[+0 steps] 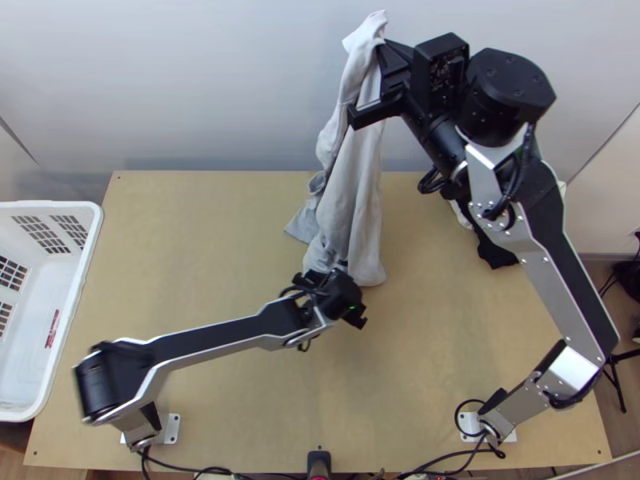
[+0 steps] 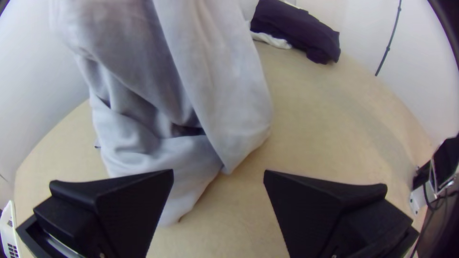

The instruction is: Fold the t-shirt

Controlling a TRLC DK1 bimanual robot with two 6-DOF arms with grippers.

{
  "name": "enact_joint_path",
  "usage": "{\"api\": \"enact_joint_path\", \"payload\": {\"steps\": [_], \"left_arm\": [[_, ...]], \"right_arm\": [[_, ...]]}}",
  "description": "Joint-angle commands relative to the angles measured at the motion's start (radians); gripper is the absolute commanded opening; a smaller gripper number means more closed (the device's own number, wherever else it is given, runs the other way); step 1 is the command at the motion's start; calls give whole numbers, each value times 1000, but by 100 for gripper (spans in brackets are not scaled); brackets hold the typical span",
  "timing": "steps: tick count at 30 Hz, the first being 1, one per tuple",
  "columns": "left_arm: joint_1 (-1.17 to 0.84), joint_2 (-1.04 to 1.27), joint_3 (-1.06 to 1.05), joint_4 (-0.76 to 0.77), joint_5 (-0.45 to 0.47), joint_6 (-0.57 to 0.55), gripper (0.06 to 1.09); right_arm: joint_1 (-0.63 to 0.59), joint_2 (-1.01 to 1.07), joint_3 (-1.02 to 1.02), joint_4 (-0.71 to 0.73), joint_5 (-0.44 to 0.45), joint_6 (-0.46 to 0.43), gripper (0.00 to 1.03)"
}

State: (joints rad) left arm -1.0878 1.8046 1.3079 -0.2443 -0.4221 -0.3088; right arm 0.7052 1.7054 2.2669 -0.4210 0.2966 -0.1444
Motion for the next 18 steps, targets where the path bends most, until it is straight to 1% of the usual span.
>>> {"api": "enact_joint_path", "payload": {"steps": [1,8,12,13,14,15,16,17,18], "left_arm": [[-9,183,86,85,-110,2,98],[-9,279,169,109,-144,2,98],[19,329,174,85,-132,7,97],[32,337,165,85,-124,0,91],[46,340,159,85,-122,-1,72],[58,340,159,85,-118,-3,44],[72,337,163,86,-118,-3,13],[81,326,166,77,-118,-7,10],[89,299,157,74,-115,-10,10]], "right_arm": [[-4,-26,-6,-27,1,0,3],[-9,-30,-6,-59,-1,-1,3],[-9,-33,-7,-64,-1,-1,3],[-9,-33,-7,-68,-1,0,3],[-10,-33,-12,-70,-1,0,3],[-13,-36,-21,-70,-1,2,3],[-16,-41,-32,-71,-1,3,3],[-18,-46,-41,-73,-1,6,3],[-19,-50,-50,-76,-1,8,3]]}}
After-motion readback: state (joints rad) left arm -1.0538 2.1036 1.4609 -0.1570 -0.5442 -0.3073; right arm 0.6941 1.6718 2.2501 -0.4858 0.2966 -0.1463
